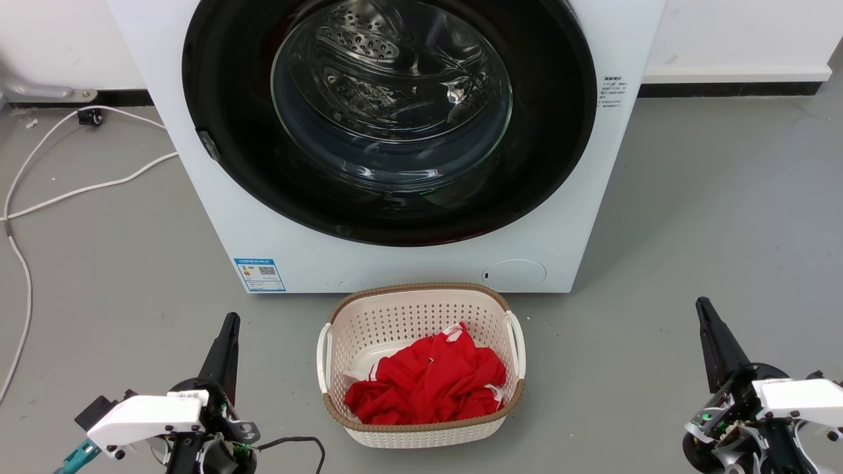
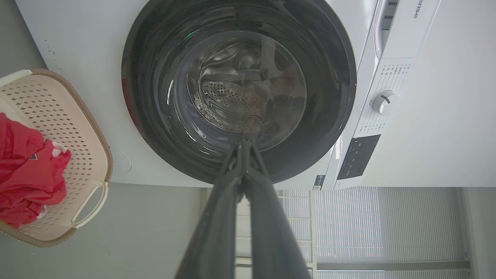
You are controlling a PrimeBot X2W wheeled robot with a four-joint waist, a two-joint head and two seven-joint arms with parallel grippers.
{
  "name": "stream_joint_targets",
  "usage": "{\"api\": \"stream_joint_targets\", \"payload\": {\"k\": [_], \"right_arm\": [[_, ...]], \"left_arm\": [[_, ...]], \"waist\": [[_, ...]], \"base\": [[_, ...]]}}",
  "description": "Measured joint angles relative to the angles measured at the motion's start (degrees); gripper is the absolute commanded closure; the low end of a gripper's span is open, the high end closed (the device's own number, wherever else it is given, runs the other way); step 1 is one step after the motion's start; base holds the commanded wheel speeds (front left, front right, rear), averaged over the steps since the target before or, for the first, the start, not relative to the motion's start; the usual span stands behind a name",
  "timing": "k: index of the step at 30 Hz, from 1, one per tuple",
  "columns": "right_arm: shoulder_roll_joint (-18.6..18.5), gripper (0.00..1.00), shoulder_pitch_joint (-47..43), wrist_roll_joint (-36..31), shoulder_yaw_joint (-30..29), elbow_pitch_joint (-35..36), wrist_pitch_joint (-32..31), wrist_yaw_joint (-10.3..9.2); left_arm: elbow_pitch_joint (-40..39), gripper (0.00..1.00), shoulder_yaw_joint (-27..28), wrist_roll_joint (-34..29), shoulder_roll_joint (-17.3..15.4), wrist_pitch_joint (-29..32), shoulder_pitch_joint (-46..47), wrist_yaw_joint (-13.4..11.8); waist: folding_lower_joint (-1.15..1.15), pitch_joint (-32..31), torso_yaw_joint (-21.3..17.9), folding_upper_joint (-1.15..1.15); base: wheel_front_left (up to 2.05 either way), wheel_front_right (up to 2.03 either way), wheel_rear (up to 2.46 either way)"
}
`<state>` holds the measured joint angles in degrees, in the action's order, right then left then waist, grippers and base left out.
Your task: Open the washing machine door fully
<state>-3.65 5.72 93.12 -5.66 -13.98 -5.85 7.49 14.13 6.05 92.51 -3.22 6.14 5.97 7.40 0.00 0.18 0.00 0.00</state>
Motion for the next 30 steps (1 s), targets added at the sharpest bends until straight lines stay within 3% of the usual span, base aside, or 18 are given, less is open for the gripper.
{"api": "stream_joint_targets", "payload": {"k": [17, 18, 30], "right_arm": [[0.13, 1.00, 0.01, -0.19, -0.21, -0.01, -0.09, 0.00], [0.14, 0.00, -0.10, -0.18, -0.21, -0.15, -0.07, 0.01], [0.42, 0.00, -2.26, -1.05, 1.60, 0.30, 2.42, 0.00]], "left_arm": [[0.01, 1.00, 0.09, -0.02, 0.05, 0.11, 0.01, 0.00], [0.19, 0.00, 0.07, -0.02, 0.09, 0.10, -0.08, -0.01], [0.68, 0.00, -1.98, -1.89, 0.44, -2.42, -1.66, -0.08]], "waist": [[0.00, 0.00, 0.00, 0.00], [0.00, 0.00, 0.00, 0.00], [0.00, 0.01, -0.07, 0.00]], "base": [[0.00, 0.00, 0.00], [0.00, 0.00, 0.00], [0.00, 0.00, 0.00]]}}
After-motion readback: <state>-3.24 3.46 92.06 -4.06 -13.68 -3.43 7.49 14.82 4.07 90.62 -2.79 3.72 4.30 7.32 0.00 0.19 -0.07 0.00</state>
